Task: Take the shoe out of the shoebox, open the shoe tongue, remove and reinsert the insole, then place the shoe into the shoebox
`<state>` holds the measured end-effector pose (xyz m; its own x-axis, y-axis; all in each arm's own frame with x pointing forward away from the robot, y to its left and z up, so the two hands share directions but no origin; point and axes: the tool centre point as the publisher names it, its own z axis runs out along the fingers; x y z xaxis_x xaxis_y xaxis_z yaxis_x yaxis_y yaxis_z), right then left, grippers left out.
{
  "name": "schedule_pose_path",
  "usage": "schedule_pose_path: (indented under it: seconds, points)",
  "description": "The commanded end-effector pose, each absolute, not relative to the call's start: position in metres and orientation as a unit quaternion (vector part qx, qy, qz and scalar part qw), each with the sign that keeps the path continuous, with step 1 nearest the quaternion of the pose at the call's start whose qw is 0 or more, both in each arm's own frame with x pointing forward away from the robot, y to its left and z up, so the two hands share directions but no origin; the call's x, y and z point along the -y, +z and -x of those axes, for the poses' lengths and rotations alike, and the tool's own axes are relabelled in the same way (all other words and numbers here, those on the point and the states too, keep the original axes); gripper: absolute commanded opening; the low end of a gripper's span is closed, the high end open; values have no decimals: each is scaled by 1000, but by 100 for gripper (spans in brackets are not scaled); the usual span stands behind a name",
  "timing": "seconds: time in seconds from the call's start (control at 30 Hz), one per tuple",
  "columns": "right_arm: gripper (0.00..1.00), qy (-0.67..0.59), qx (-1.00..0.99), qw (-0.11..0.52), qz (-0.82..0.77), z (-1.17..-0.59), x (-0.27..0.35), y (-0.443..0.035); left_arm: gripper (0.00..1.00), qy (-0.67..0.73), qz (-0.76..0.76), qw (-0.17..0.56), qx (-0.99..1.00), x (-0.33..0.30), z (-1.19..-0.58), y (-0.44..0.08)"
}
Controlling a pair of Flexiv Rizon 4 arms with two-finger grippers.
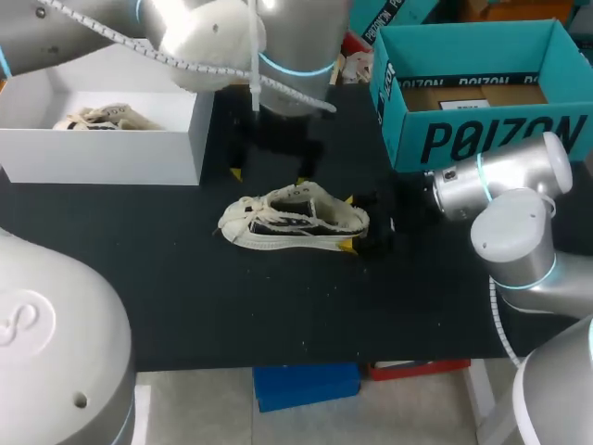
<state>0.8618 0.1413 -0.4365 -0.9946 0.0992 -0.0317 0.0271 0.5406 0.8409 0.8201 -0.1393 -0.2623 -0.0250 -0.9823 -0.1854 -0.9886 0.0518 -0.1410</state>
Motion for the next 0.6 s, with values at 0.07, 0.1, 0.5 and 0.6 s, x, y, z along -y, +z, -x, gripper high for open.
schedule_pose_path:
  seconds: [0.07,0.1,0.5,0.6]
  points:
    - [0,477,-877,38,-37,-862,-143,-441,100,54,684,135,-715,171,-827,-291]
    - [0,477,-877,38,-37,-862,-143,-441,100,61,683,130,-716,173,-828,-295]
    - [0,477,-877,38,-37,-862,-143,-441,100,105,660,163,-726,194,-829,-344]
    - [0,477,-877,38,-37,-862,-143,-441,100,112,659,166,-725,196,-829,-353]
